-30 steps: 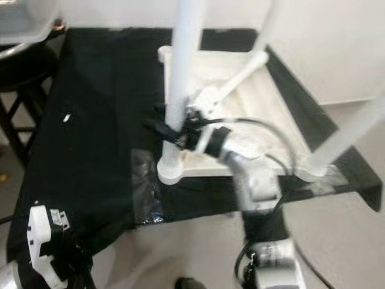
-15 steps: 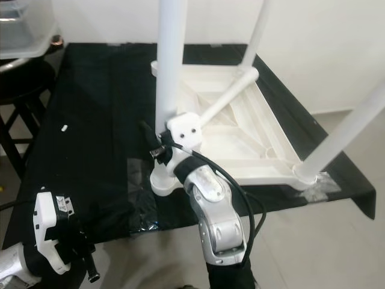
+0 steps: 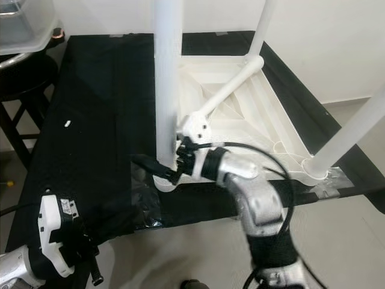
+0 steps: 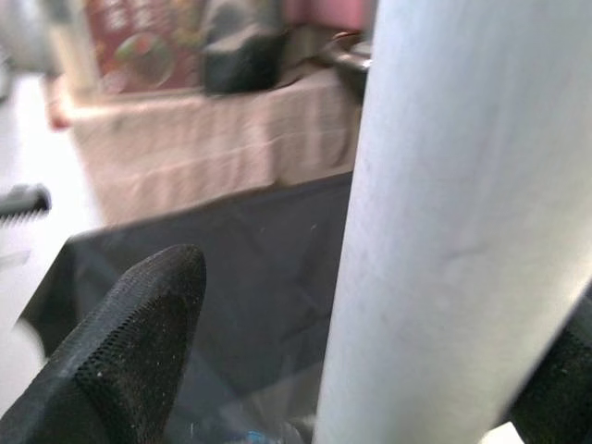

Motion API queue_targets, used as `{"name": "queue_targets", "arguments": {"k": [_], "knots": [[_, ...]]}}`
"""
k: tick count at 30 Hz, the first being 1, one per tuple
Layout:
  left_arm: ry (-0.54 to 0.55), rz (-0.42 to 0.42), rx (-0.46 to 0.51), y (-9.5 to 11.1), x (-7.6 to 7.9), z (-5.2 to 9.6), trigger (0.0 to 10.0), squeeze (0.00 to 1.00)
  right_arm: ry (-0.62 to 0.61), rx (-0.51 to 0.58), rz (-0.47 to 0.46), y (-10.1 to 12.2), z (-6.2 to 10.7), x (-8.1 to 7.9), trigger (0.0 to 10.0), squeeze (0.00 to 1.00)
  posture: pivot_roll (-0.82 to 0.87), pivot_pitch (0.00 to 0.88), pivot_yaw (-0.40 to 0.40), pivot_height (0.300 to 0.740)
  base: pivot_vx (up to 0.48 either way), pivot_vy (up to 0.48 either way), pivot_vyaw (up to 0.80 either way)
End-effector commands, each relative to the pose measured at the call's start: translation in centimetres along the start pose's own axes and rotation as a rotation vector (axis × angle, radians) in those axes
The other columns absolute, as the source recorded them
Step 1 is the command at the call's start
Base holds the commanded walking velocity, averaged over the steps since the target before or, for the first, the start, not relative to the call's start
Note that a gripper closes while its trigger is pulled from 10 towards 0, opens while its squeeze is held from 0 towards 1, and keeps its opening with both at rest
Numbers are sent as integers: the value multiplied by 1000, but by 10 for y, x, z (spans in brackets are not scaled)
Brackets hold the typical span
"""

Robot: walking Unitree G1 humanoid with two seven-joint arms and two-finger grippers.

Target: Building children table

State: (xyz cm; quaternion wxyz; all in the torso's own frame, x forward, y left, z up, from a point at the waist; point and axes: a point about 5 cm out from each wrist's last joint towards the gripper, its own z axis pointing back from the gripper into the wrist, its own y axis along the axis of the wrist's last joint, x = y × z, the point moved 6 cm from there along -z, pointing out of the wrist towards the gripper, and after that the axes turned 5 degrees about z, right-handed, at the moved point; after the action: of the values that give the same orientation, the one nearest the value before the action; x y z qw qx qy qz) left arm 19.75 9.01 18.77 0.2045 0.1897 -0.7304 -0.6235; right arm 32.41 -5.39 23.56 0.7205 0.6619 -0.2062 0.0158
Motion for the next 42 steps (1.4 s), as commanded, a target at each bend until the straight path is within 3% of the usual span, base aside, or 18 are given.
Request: {"name": "queue_targets", "arguments": {"k": [1,3,8,9,10,11,12,21,23,27,28,29,30,31,32,34,38,42], "knots": [[-4,5,4,1,5,1,10000,0,63,13,10,1,1,3,10000,0,89,193,-81,740,0,0,0],[2,7,0,1,6,3,10000,0,73,23,14,7,1,18,10000,0,97,200,-83,740,0,0,0],[14,11,-8,1,8,7,10000,0,108,67,-1,23,4,35,10000,0,108,212,-89,740,0,0,0],[17,13,-10,1,9,8,10000,0,116,70,-2,25,4,39,7490,0,112,218,-91,740,0,0,0],[17,13,-10,1,9,8,10000,0,116,70,-2,25,4,39,7490,0,112,218,-91,740,0,0,0],[19,14,-13,1,9,8,10000,0,135,79,-9,26,5,41,980,0,113,218,-91,740,0,0,0],[21,16,-14,0,10,9,10000,0,147,86,-15,27,6,43,0,0,116,222,-94,740,0,0,0],[28,16,-15,0,9,9,10000,0,273,80,-75,18,14,28,0,0,113,219,-97,740,0,0,0],[29,16,-12,0,9,8,10000,0,324,81,-124,6,24,14,0,0,95,212,-99,740,0,0,0],[27,15,-6,0,8,7,10000,0,223,85,-162,-14,22,-4,0,0,75,207,-101,740,0,0,0],[27,16,-7,-1,8,7,10000,0,138,74,-153,-22,15,-7,0,0,75,207,-101,740,0,0,0],[26,16,-8,-1,7,7,10000,0,-52,26,-190,-41,2,-8,0,0,62,206,-94,740,0,0,0],[26,16,-8,-1,7,7,10000,0,-52,26,-190,-41,2,-8,0,0,62,206,-94,740,0,0,0],[22,17,-9,-2,6,7,10000,0,-368,-94,-226,-72,-4,-5,0,0,54,208,-89,740,0,0,0],[22,17,-9,-2,6,7,10000,0,-368,-94,-226,-72,-4,-5,0,0,54,208,-89,740,0,0,0],[3,15,-9,-2,5,4,10000,0,-771,-258,-220,-98,18,-7,0,0,56,198,-75,740,0,0,0],[-14,14,-3,-1,5,1,10000,0,-876,-278,-207,-96,26,-4,0,0,46,184,-69,740,0,0,0],[-19,7,1,0,3,-1,10000,0,-867,-257,-161,-87,16,4,0,0,53,174,-73,740,0,0,0]]}}
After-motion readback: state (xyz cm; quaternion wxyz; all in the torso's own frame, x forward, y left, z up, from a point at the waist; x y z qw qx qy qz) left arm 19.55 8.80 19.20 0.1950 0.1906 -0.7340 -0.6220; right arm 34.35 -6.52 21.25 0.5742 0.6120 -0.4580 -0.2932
